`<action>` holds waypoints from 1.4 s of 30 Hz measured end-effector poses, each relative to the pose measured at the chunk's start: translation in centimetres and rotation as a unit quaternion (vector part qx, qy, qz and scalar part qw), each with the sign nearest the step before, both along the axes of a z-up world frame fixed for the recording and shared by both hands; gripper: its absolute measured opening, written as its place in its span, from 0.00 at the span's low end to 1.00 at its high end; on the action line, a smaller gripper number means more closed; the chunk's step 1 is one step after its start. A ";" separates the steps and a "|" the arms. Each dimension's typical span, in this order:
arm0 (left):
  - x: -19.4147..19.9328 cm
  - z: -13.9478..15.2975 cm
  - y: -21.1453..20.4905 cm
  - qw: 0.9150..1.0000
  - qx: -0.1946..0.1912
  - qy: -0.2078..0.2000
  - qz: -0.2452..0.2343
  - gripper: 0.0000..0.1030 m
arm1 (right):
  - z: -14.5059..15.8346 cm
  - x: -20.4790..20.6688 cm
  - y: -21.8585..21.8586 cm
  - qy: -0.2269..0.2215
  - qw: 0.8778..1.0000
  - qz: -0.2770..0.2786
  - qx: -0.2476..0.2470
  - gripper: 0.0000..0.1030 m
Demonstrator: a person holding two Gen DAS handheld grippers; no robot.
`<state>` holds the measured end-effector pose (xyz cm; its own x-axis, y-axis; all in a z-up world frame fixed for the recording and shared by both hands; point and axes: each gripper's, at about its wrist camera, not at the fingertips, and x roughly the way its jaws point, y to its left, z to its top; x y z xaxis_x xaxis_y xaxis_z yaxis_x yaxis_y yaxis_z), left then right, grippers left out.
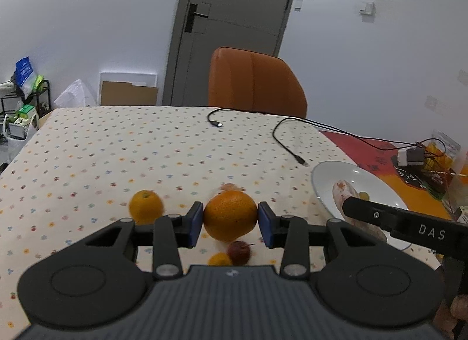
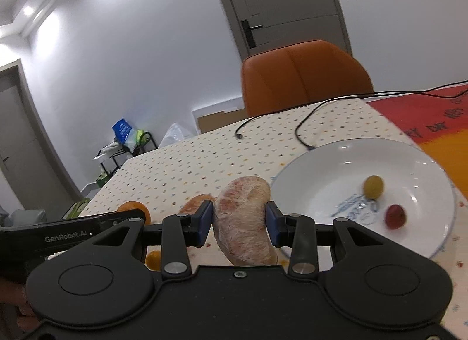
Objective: Organize fruits
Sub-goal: 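Carry the pomelo segment and orange to the white plate and release both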
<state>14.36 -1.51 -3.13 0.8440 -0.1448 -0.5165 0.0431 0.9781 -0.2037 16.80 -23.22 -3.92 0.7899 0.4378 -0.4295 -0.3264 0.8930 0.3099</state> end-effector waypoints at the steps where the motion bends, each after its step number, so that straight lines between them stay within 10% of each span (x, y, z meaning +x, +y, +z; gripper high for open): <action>1: 0.1 0.0 -0.3 1.000 0.001 -0.001 -0.002 0.38 | 0.0 0.0 -0.3 0.000 1.000 -0.002 0.000 0.36; 42: 3.6 0.5 -11.8 0.995 0.051 -0.003 -0.089 0.38 | -3.0 -0.3 -11.2 0.006 0.995 -0.083 0.063 0.45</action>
